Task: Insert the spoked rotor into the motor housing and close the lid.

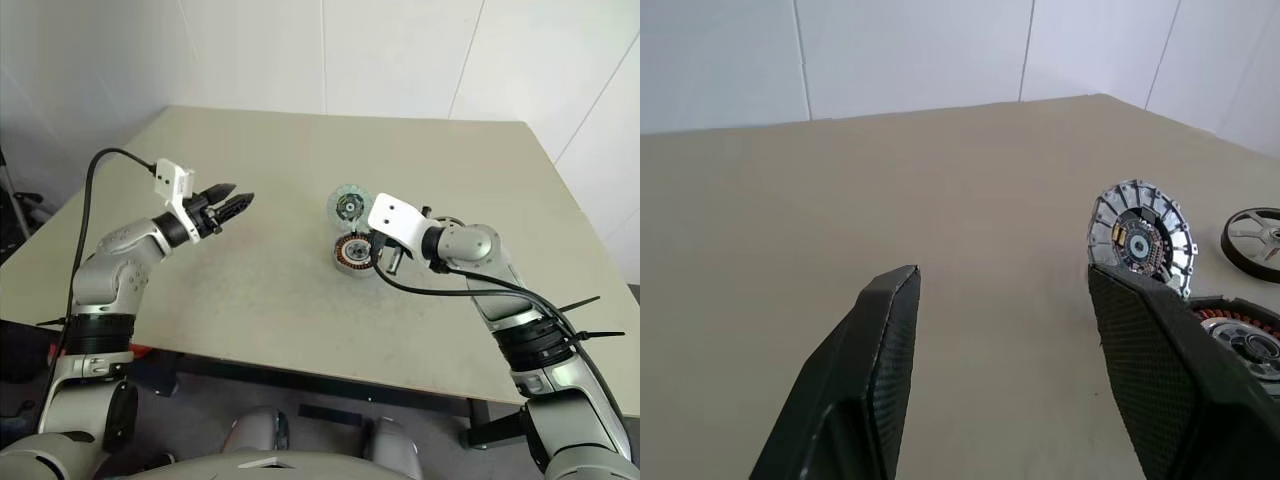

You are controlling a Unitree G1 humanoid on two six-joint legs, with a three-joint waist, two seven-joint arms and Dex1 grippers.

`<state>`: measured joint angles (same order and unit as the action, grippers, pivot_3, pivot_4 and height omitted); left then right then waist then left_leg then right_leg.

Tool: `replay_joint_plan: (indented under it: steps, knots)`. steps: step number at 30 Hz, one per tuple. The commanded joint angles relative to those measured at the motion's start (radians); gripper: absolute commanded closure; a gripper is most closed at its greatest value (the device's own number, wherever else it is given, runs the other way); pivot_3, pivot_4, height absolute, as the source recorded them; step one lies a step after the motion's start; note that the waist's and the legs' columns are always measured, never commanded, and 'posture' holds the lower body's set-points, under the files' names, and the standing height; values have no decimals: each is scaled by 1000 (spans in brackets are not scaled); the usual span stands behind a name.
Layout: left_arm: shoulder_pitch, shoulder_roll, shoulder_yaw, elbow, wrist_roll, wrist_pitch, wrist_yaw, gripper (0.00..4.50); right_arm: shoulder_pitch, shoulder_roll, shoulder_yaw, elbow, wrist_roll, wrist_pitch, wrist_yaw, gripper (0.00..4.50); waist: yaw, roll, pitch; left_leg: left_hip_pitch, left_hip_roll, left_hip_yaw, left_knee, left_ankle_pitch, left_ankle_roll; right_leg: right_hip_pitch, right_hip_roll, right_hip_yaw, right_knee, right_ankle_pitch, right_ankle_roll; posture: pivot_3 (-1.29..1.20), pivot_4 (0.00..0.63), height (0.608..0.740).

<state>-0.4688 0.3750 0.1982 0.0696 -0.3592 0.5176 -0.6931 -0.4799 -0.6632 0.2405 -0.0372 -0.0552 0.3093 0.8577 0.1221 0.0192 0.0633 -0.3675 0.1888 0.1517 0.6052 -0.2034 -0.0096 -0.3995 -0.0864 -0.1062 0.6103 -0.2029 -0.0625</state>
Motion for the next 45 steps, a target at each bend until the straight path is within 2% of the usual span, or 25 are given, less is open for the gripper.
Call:
replay_joint_plan:
  steps: [1, 8, 45]
  knots:
    - [14, -5, 10, -87, -35, 12, 40, 1683, -42, 24, 18, 48, -28, -34, -12, 4481, 0, 0, 0, 0, 0, 0, 0, 0, 0, 0, 0, 0, 0, 0, 0, 0, 0, 740]
    - [17, -10, -5, -99, -47, 13, 76, 1683, -58, 72, 56, 170, -69, -94, -22, 4481, -1, 0, 0, -1, 0, 0, 0, 0, 0, 0, 0, 0, 0, 3, -5, 0, 0, 740]
    - [3, 44, 5, -38, -40, -43, 95, 1683, -108, 206, 92, 287, -128, -150, -34, 4481, -28, 0, 0, 0, 0, 0, 0, 0, 0, 1, 0, 0, 0, 4, -6, 0, 0, 740]
